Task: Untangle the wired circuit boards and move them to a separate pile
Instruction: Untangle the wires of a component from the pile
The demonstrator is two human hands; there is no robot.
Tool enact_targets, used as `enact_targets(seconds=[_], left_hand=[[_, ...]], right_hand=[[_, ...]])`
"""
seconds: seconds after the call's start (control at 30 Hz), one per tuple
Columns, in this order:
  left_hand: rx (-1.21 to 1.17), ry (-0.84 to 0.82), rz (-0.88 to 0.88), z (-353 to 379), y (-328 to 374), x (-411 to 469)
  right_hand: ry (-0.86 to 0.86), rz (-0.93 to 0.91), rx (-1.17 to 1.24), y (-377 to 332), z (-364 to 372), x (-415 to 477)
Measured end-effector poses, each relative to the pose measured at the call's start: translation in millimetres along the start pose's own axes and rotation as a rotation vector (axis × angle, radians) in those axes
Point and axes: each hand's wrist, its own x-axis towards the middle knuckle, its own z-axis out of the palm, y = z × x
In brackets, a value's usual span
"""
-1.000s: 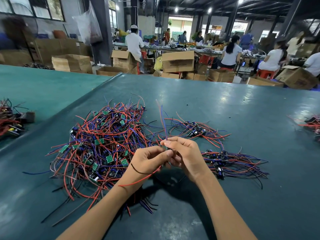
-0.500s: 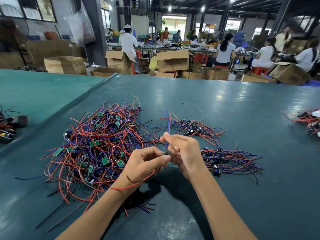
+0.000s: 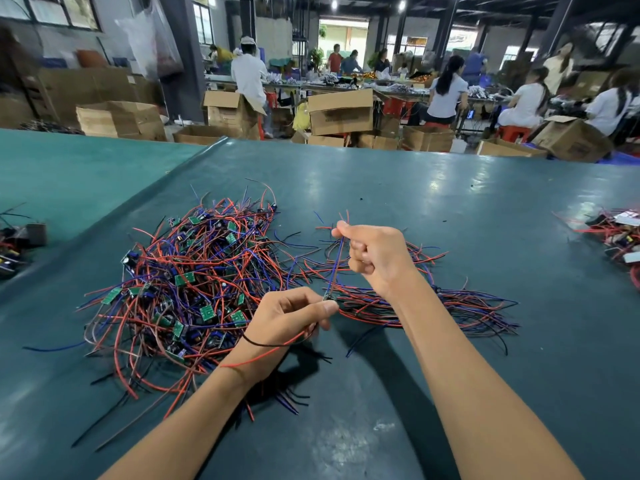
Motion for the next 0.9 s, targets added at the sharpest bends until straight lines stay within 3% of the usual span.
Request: enact_targets(seconds=[0.4, 0.7, 0.83, 0.9], left_hand=[[-0.032, -0.005, -0.01, 2.5, -2.8, -0.8], [-0.251, 0.181, -0.062, 4.3, 2.6, 6.6], [-0.29, 0.181, -0.046, 3.4, 2.0, 5.2], [-0.266, 0.182, -0.023, 3.6, 1.7, 5.1]], right_hand=[[0.074, 0.065, 0.124, -0.1, -4.1, 25.2], [0.114, 0.126, -0.172, -1.9, 2.3, -10.9], [-0.065, 0.147, -0.326, 15.2, -4.1, -49.5], [-0.205, 0.202, -0.27, 24.8, -2.5, -65.2]])
